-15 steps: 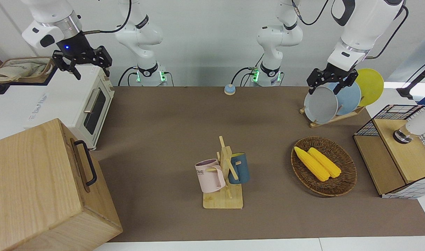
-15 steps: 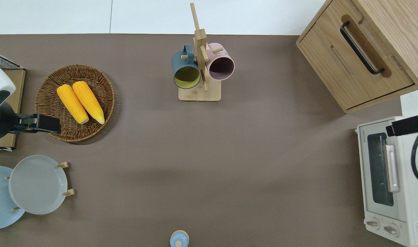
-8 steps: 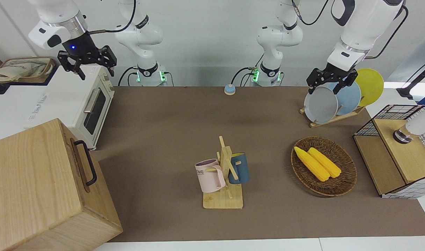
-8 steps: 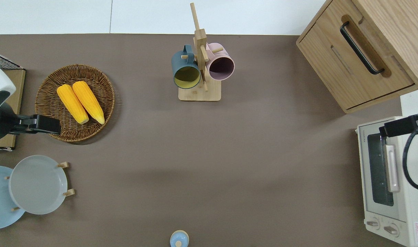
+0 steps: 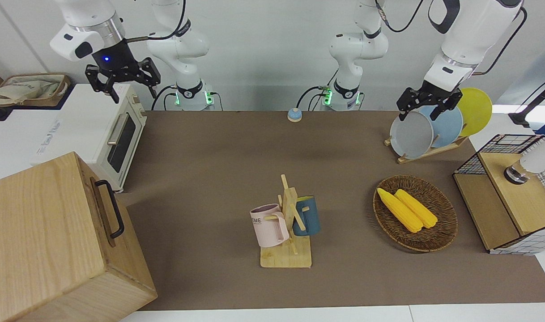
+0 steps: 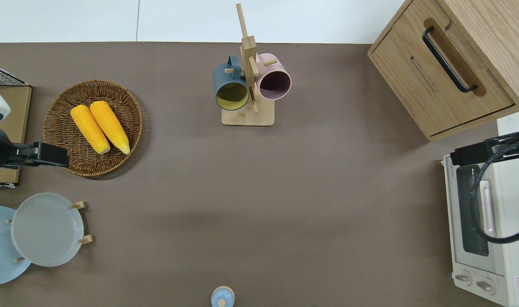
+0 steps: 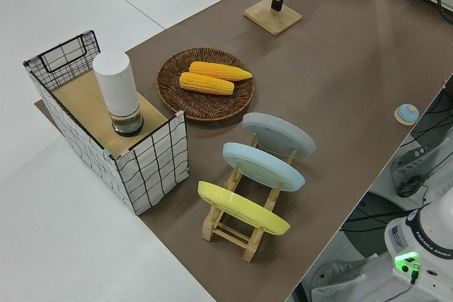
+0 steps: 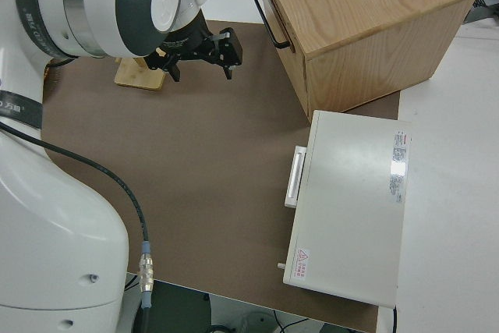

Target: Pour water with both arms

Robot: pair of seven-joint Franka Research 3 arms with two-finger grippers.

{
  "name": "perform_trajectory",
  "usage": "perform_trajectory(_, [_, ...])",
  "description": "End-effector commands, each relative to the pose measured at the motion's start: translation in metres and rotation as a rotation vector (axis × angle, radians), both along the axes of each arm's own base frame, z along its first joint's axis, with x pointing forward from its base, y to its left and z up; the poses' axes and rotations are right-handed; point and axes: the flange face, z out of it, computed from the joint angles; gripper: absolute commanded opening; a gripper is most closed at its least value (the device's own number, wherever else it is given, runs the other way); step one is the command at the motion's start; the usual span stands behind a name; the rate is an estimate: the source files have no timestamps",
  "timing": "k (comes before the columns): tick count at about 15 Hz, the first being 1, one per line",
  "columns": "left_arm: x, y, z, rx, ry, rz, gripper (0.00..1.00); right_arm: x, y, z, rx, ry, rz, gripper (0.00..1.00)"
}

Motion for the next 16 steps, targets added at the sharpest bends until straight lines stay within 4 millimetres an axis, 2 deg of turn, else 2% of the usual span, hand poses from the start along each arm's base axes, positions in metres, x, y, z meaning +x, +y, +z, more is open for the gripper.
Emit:
perform_trajectory(1, [-0.001, 0.021, -0.002, 0.031, 0.016, 0.015, 1.0, 0.013, 0.028, -0.008, 0.02, -0.058, -0.001, 0.987])
perform_trajectory(2, [-0.001, 0.031, -0.002, 0.032, 0.015, 0.023, 1.0, 0.015, 0.043, -0.011, 0.023, -0.071, -0.004, 0.987])
perform_trajectory(5, [-0.001, 0.066, -0.002, 0.032, 0.007, -0.005, 1.0, 0.038, 0.076, -0.054, 0.04, -0.031, -0.004, 0.987])
perform_trajectory(7, [-0.004, 0.102, -0.004, 0.031, 0.004, -0.013, 1.0, 0.054, 0.089, -0.069, 0.058, -0.063, -0.015, 0.987])
perform_trajectory(9, [-0.005, 0.134, -0.009, 0.026, -0.001, -0.065, 1.0, 0.067, 0.1, -0.094, 0.053, -0.047, -0.007, 0.987])
perform_trajectory(13, [-0.013, 0.203, -0.01, 0.042, -0.042, -0.125, 1.0, 0.087, 0.159, -0.132, 0.069, -0.111, 0.049, 0.987])
perform_trajectory(16, [-0.022, 0.255, -0.013, 0.064, -0.092, -0.141, 1.0, 0.103, 0.169, -0.156, 0.071, -0.147, 0.062, 0.987])
